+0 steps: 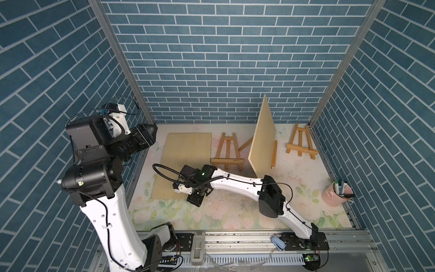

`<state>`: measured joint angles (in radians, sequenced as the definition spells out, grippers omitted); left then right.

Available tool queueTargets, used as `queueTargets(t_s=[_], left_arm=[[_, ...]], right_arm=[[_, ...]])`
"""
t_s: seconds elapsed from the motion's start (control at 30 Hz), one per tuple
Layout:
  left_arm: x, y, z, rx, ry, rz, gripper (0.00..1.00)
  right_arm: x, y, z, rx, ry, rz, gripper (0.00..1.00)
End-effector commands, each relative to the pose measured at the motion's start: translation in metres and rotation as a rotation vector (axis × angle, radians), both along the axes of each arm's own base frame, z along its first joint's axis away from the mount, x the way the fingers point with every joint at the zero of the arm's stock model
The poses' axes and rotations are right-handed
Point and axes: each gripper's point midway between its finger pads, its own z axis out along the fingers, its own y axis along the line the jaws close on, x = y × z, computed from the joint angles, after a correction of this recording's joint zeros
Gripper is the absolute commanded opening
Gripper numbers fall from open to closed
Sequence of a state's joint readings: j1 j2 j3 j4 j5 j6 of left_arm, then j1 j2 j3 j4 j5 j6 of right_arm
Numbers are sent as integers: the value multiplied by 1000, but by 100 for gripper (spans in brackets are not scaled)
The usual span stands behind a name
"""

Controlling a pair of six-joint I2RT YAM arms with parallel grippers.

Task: Disassemble the easel
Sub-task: Adjust the drawing board.

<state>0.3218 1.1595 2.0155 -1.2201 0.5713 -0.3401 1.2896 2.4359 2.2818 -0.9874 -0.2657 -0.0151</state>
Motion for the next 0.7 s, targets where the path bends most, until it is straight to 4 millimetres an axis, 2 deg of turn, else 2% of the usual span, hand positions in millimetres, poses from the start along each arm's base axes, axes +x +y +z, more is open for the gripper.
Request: queueTargets(t_s=[0.0, 0.17, 0.27, 0.67], left_arm=[[5, -12, -5, -51, 3, -53, 53], [1, -31, -18, -42, 36, -128, 54], [-2, -36, -20, -39, 38, -151, 54], [-3, -50, -20, -25, 47, -210, 54]], right_arm=[[-6, 10, -4, -11, -17, 13, 0], [-18, 29, -25, -13, -6, 12, 0], [-20, 33, -40, -35, -13, -5, 0], [-9, 44, -72, -47, -120, -72, 0]])
